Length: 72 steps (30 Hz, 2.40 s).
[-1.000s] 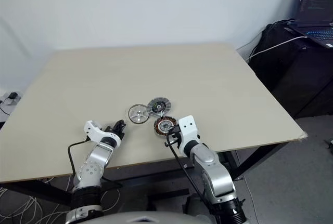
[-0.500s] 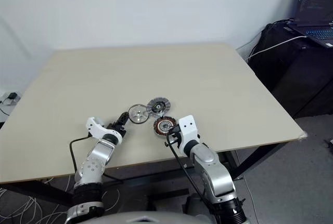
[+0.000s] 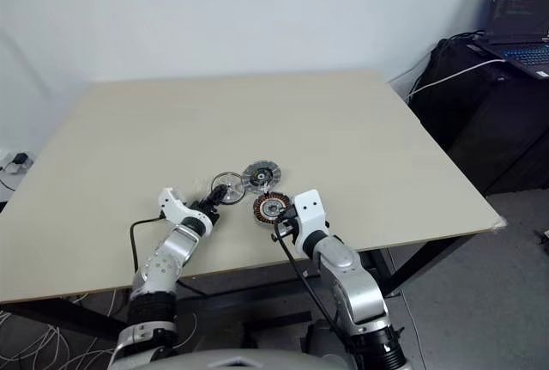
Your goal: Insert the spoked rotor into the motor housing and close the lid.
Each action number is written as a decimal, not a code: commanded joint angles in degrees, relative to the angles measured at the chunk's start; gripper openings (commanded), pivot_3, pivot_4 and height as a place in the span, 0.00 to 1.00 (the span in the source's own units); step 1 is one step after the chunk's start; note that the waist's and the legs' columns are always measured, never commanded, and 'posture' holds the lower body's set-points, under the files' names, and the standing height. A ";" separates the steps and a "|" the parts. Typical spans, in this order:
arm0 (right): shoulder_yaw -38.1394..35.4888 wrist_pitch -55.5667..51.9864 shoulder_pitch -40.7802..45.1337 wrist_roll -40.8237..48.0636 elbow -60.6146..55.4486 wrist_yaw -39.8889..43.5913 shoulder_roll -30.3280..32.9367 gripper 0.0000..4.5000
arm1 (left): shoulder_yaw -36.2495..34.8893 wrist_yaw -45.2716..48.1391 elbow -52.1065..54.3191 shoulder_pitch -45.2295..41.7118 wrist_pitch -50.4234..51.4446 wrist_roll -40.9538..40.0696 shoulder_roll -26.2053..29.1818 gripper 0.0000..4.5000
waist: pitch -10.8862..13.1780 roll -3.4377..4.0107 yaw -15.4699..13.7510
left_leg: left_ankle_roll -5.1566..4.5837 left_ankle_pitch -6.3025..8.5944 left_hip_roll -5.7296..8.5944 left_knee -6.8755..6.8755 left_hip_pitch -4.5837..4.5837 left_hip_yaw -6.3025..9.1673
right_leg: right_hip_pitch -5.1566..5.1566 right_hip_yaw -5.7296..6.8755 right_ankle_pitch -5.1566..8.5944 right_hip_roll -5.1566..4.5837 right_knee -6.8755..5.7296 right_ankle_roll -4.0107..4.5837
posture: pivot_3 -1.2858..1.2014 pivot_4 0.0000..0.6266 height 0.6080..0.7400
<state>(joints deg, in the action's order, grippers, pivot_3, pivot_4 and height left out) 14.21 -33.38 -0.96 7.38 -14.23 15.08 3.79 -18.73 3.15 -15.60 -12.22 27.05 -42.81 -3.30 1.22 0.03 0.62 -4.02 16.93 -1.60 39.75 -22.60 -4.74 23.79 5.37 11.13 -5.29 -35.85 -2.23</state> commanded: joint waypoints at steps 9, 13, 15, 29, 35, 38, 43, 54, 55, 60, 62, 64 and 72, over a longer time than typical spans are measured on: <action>-0.59 0.25 0.86 0.77 -1.81 0.00 -0.28 0.00 | -1.70 2.93 -4.87 -4.56 -0.92 1.04 -0.57 0.87 | 0.00 0.00 0.00 | 0.00 0.00 0.00 0.00 0.00 0.01 | -0.01 0.00 0.00 -0.01 0.00 0.00 | 0.52 0.00 1.00; -0.48 0.27 0.97 0.74 -1.72 0.05 -0.31 0.00 | -2.28 3.73 -6.46 -5.34 -1.03 1.31 -1.11 0.83 | 0.00 0.00 -0.03 | 0.00 0.00 0.01 0.00 0.00 0.02 | -0.02 0.00 0.00 -0.01 0.00 0.00 | 0.52 0.00 1.00; -0.50 0.29 0.95 0.75 -1.77 0.04 -0.31 0.00 | -2.46 3.95 -7.10 -5.62 -0.78 1.38 -1.43 0.75 | 0.00 0.00 0.00 | -0.01 0.00 0.01 0.00 0.00 0.01 | -0.01 0.00 0.00 -0.01 0.00 0.00 | 0.52 0.00 1.00; -0.66 0.21 0.57 0.77 -2.09 -0.18 -0.32 0.00 | -3.43 4.00 -7.40 -5.27 -0.05 1.38 -2.34 0.10 | 0.04 -0.05 0.16 | -0.01 0.00 -0.02 0.00 0.03 0.03 | -0.01 0.02 0.00 -0.01 -0.01 0.00 | 0.52 0.00 1.00; -0.78 0.15 0.25 0.74 -2.25 -0.29 -0.21 0.00 | -7.22 2.21 -2.24 -1.78 -1.94 -2.95 -4.55 0.10 | 0.05 -0.07 0.78 | -0.01 0.01 -0.03 -0.01 0.02 0.01 | 0.01 0.00 0.00 -0.01 0.00 0.00 | 0.52 0.00 1.00; -0.84 0.06 0.01 0.75 -2.42 -0.35 -0.14 0.00 | -8.59 3.70 1.60 0.48 -3.95 -6.34 -5.74 0.10 | 0.08 -0.11 1.04 | 0.00 0.01 -0.09 -0.04 0.00 0.00 | 0.07 0.01 0.02 0.01 -0.01 0.04 | 0.52 0.00 1.00; -0.67 -0.15 0.18 0.73 -2.02 -0.15 -0.06 0.00 | -9.55 10.68 10.79 6.58 -4.97 -13.85 -7.71 0.10 | 0.16 -0.18 0.44 | 0.02 0.01 -0.06 -0.09 -0.08 0.02 | 0.18 0.03 -0.07 -0.04 -0.01 0.35 | 0.52 0.00 1.00; -0.37 -0.68 0.39 0.81 -2.01 0.33 0.10 0.00 | 0.74 14.12 23.78 11.67 5.38 -26.67 -5.87 0.10 | 0.22 -0.27 0.07 | -0.04 0.03 0.04 -0.06 -0.17 -0.03 | 0.46 0.02 0.03 -0.12 0.00 0.09 | 0.52 0.00 1.00; -0.34 -0.69 0.20 0.84 -2.18 0.37 0.16 0.00 | 1.87 13.88 23.51 11.39 6.05 -26.49 -5.18 0.10 | 0.22 -0.27 0.08 | -0.04 0.03 0.04 -0.06 -0.17 -0.03 | 0.45 0.01 0.03 -0.09 0.00 0.09 | 0.52 0.00 1.00; -0.18 -0.81 -0.92 0.93 -2.83 0.31 0.30 0.00 | 6.65 14.05 21.10 9.81 10.94 -26.36 -2.50 0.10 | 0.24 -0.24 0.15 | -0.02 0.01 0.00 -0.06 -0.09 0.01 | 0.07 0.00 0.04 0.02 0.00 0.09 | 0.52 0.00 1.00; -0.13 -0.70 -1.25 0.78 -2.85 0.12 0.29 0.00 | 7.76 14.32 19.76 9.15 13.14 -26.47 -1.51 0.10 | 0.25 -0.23 0.16 | -0.02 0.01 0.00 -0.06 -0.08 0.02 | 0.06 -0.01 0.05 0.03 0.00 0.08 | 0.52 0.00 1.00; -0.10 -0.62 -1.51 0.72 -2.95 -0.02 0.19 0.00 | 9.05 15.15 18.51 8.59 15.72 -26.43 -0.64 0.10 | 0.25 -0.22 0.16 | -0.01 0.01 0.00 -0.06 -0.06 0.02 | 0.05 -0.01 0.05 0.03 0.00 0.07 | 0.52 0.00 1.00; 0.04 -0.28 -1.62 0.66 -2.95 -0.01 -0.09 0.00 | 11.59 12.93 14.40 7.78 22.96 -23.71 0.77 0.10 | 0.27 -0.18 0.22 | 0.00 0.00 -0.01 -0.06 -0.04 0.04 | 0.04 -0.02 0.05 0.04 0.00 0.07 | 0.52 0.00 1.00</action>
<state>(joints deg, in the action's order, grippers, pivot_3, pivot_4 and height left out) 14.26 -34.41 -3.20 7.38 -14.59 15.04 4.04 -7.60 16.27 -1.30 -3.39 49.31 -67.11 -2.63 1.49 -0.15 0.84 -4.02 16.93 -1.60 39.68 -22.64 -4.70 23.83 5.35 11.18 -5.25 -35.86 -2.16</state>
